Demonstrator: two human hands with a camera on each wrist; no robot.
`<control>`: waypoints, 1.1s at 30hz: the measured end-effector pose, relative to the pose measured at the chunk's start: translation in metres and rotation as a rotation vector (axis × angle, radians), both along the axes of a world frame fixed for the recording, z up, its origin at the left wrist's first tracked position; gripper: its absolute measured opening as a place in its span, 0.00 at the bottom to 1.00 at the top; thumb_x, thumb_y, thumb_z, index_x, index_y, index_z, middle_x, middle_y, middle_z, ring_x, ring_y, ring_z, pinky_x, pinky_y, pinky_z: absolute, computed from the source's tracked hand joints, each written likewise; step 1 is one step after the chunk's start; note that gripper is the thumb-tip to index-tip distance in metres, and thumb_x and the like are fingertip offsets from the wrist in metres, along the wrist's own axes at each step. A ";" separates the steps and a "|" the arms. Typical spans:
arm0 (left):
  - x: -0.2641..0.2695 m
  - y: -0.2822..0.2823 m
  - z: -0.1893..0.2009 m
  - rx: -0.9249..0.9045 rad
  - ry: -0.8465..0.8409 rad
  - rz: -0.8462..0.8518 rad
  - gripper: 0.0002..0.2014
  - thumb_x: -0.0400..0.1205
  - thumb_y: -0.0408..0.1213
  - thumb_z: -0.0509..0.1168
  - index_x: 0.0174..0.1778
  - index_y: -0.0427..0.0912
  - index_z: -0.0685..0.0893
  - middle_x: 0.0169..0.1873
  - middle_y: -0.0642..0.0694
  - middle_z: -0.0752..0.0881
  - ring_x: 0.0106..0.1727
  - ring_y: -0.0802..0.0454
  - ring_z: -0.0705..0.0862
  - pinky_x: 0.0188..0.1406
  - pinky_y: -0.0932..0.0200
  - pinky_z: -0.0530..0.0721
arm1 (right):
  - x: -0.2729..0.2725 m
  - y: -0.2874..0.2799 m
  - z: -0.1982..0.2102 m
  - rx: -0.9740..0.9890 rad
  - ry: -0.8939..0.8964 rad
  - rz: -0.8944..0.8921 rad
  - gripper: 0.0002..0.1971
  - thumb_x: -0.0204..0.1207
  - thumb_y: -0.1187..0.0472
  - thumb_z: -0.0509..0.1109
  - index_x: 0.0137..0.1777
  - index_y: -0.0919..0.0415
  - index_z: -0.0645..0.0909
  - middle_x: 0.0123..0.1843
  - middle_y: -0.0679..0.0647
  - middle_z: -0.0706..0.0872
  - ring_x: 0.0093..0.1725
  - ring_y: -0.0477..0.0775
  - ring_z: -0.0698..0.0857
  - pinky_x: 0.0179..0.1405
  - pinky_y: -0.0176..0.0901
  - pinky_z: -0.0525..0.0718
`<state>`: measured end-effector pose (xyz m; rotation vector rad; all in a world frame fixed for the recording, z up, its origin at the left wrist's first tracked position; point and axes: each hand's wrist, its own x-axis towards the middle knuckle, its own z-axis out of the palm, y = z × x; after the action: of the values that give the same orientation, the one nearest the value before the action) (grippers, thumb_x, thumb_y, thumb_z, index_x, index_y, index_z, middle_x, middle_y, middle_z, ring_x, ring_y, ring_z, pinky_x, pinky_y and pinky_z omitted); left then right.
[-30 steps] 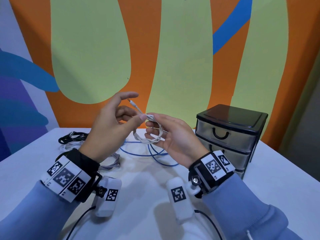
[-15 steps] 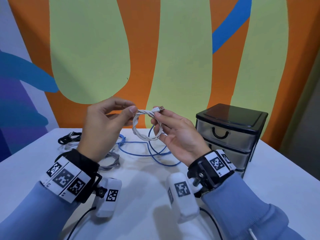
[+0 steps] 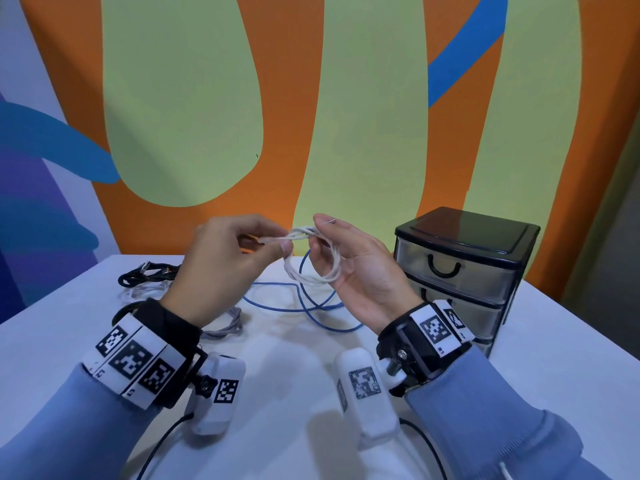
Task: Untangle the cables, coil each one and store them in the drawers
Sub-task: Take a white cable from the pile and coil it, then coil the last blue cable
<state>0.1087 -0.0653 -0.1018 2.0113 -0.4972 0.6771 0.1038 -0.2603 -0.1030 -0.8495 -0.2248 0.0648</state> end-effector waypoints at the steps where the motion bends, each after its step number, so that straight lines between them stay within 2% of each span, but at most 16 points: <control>1: 0.000 0.000 0.000 0.009 0.011 -0.014 0.03 0.81 0.43 0.81 0.48 0.54 0.95 0.42 0.58 0.94 0.46 0.55 0.93 0.54 0.42 0.91 | 0.000 0.000 0.000 -0.025 -0.011 -0.013 0.09 0.81 0.72 0.75 0.59 0.70 0.85 0.44 0.59 0.89 0.41 0.51 0.85 0.46 0.35 0.89; 3: -0.002 -0.001 0.000 0.031 -0.012 -0.034 0.04 0.81 0.43 0.81 0.49 0.55 0.94 0.44 0.60 0.94 0.50 0.57 0.93 0.57 0.41 0.90 | 0.000 0.001 0.000 -0.091 -0.055 -0.059 0.07 0.80 0.73 0.76 0.56 0.69 0.84 0.43 0.59 0.89 0.39 0.51 0.86 0.44 0.34 0.90; 5: -0.007 -0.002 0.003 0.077 -0.082 -0.060 0.08 0.83 0.40 0.79 0.56 0.55 0.93 0.48 0.61 0.95 0.55 0.57 0.92 0.60 0.41 0.89 | -0.002 0.002 0.000 -0.147 -0.127 -0.109 0.08 0.79 0.75 0.77 0.54 0.70 0.83 0.45 0.62 0.89 0.38 0.53 0.88 0.44 0.35 0.90; 8: -0.009 0.000 0.005 0.120 -0.168 -0.077 0.09 0.84 0.32 0.77 0.55 0.50 0.93 0.47 0.58 0.95 0.51 0.52 0.93 0.53 0.43 0.90 | -0.005 0.004 0.001 -0.229 -0.245 -0.163 0.07 0.77 0.73 0.79 0.51 0.70 0.85 0.46 0.65 0.89 0.39 0.57 0.90 0.47 0.40 0.90; 10: -0.007 0.002 0.005 0.140 -0.203 -0.043 0.08 0.84 0.31 0.77 0.52 0.50 0.93 0.43 0.57 0.94 0.46 0.50 0.92 0.47 0.43 0.89 | -0.004 0.003 0.001 -0.401 -0.338 -0.263 0.07 0.78 0.66 0.81 0.51 0.67 0.87 0.45 0.66 0.90 0.42 0.59 0.92 0.52 0.48 0.92; 12: -0.002 0.007 0.005 0.138 -0.212 0.029 0.07 0.84 0.33 0.76 0.51 0.51 0.91 0.40 0.57 0.93 0.41 0.48 0.90 0.44 0.44 0.87 | 0.002 -0.001 -0.003 -0.675 -0.422 -0.406 0.10 0.81 0.52 0.80 0.56 0.56 0.88 0.46 0.59 0.93 0.51 0.54 0.92 0.58 0.47 0.89; 14: 0.005 0.013 0.004 0.095 -0.176 0.131 0.07 0.85 0.34 0.74 0.51 0.52 0.88 0.38 0.56 0.92 0.42 0.51 0.89 0.47 0.47 0.86 | 0.011 -0.006 -0.010 -0.952 -0.448 -0.488 0.15 0.83 0.39 0.73 0.63 0.44 0.85 0.56 0.48 0.90 0.65 0.45 0.84 0.64 0.44 0.84; 16: 0.011 0.023 0.005 0.046 -0.107 0.219 0.06 0.86 0.36 0.73 0.54 0.54 0.86 0.38 0.56 0.93 0.44 0.55 0.90 0.45 0.54 0.85 | 0.017 -0.012 -0.017 -1.162 -0.401 -0.427 0.23 0.80 0.32 0.70 0.71 0.39 0.80 0.68 0.43 0.80 0.75 0.43 0.75 0.71 0.44 0.76; 17: 0.012 0.028 0.005 0.025 -0.076 0.251 0.06 0.87 0.38 0.73 0.55 0.55 0.85 0.38 0.56 0.93 0.44 0.55 0.91 0.44 0.56 0.84 | 0.018 -0.014 -0.020 -1.238 -0.372 -0.355 0.27 0.79 0.31 0.72 0.74 0.39 0.78 0.72 0.42 0.76 0.77 0.43 0.73 0.72 0.44 0.73; 19: 0.015 0.039 0.005 0.018 -0.040 0.302 0.06 0.87 0.39 0.73 0.54 0.56 0.84 0.38 0.54 0.93 0.44 0.53 0.91 0.44 0.51 0.86 | 0.017 -0.016 -0.024 -1.395 -0.352 -0.237 0.32 0.75 0.35 0.79 0.77 0.41 0.77 0.75 0.42 0.70 0.74 0.43 0.74 0.70 0.42 0.72; 21: 0.016 0.051 0.007 0.068 -0.012 0.353 0.06 0.86 0.40 0.74 0.52 0.55 0.84 0.37 0.54 0.93 0.44 0.48 0.90 0.47 0.44 0.88 | 0.016 -0.016 -0.027 -1.495 -0.357 -0.205 0.36 0.71 0.43 0.86 0.78 0.41 0.77 0.75 0.44 0.63 0.69 0.45 0.76 0.67 0.41 0.74; 24: 0.016 0.068 0.011 0.156 0.024 0.420 0.05 0.85 0.39 0.74 0.48 0.53 0.84 0.36 0.52 0.92 0.42 0.43 0.89 0.48 0.43 0.88 | 0.019 -0.017 -0.031 -1.527 -0.329 -0.209 0.42 0.66 0.49 0.90 0.80 0.38 0.75 0.75 0.48 0.53 0.64 0.51 0.76 0.72 0.46 0.78; 26: 0.018 0.081 0.015 0.206 0.054 0.466 0.07 0.84 0.39 0.74 0.45 0.53 0.83 0.36 0.51 0.91 0.42 0.42 0.89 0.45 0.43 0.88 | 0.023 -0.018 -0.035 -1.565 -0.314 -0.148 0.44 0.68 0.54 0.89 0.83 0.37 0.73 0.72 0.48 0.57 0.60 0.50 0.77 0.71 0.47 0.81; 28: 0.017 0.093 0.019 0.271 0.111 0.499 0.08 0.83 0.37 0.74 0.43 0.52 0.82 0.36 0.50 0.91 0.42 0.41 0.88 0.44 0.43 0.89 | 0.026 -0.018 -0.040 -1.615 -0.316 -0.042 0.44 0.72 0.57 0.84 0.85 0.33 0.69 0.66 0.44 0.72 0.54 0.47 0.81 0.64 0.45 0.85; 30: 0.017 0.105 0.019 0.349 0.184 0.513 0.09 0.82 0.36 0.76 0.42 0.51 0.83 0.34 0.48 0.91 0.42 0.42 0.89 0.46 0.43 0.90 | 0.029 -0.017 -0.046 -1.618 -0.328 -0.017 0.42 0.73 0.60 0.81 0.84 0.33 0.69 0.54 0.42 0.87 0.50 0.44 0.87 0.60 0.44 0.88; 33: 0.017 0.112 0.012 0.532 0.324 0.480 0.09 0.81 0.36 0.78 0.41 0.52 0.85 0.38 0.47 0.91 0.47 0.42 0.90 0.50 0.42 0.91 | 0.035 -0.017 -0.054 -1.614 -0.325 -0.073 0.37 0.75 0.61 0.79 0.82 0.37 0.73 0.44 0.45 0.92 0.43 0.41 0.88 0.53 0.43 0.88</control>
<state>0.1260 0.0462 -0.0893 2.7263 0.0175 0.5105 0.1390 -0.2775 -0.1573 -2.4832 -0.4479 0.0282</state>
